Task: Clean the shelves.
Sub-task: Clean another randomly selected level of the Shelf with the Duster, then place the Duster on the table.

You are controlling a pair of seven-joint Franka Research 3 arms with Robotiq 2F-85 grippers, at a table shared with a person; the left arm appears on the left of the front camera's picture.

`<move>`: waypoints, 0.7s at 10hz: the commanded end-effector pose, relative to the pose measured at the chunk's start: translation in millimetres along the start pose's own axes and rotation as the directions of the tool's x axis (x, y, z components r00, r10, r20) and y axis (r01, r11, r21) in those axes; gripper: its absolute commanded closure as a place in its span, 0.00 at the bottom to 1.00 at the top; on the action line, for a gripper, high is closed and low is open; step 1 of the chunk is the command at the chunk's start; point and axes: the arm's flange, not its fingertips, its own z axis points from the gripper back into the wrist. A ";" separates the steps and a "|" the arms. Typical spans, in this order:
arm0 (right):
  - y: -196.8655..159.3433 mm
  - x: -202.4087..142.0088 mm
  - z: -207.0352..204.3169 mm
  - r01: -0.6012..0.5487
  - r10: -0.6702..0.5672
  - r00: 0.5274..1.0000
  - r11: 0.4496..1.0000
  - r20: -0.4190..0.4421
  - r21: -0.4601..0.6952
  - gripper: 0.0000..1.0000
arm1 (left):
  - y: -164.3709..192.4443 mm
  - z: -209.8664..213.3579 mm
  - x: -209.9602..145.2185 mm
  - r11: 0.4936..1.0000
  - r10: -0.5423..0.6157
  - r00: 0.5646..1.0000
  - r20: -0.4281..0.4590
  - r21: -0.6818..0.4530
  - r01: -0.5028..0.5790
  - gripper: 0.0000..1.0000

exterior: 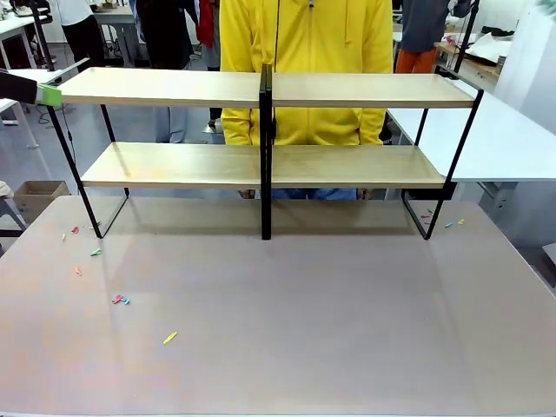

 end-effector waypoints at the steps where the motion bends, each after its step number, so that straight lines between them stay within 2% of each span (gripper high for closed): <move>1: -9.8 -7.6 -45.1 0.092 -0.056 0.974 0.983 0.219 -0.160 0.88 | 2.7 0.8 1.0 1.000 -0.019 1.000 -0.001 0.001 0.019 0.00; 2: 0.0 0.0 0.0 0.000 0.000 1.000 1.000 0.000 0.000 0.88 | 2.7 0.8 1.0 1.000 -0.019 1.000 -0.001 0.001 0.019 0.00; 7: 0.0 0.0 0.0 0.000 0.000 1.000 1.000 0.000 0.000 0.88 | 2.7 0.8 1.0 1.000 -0.019 1.000 -0.001 0.001 0.019 0.00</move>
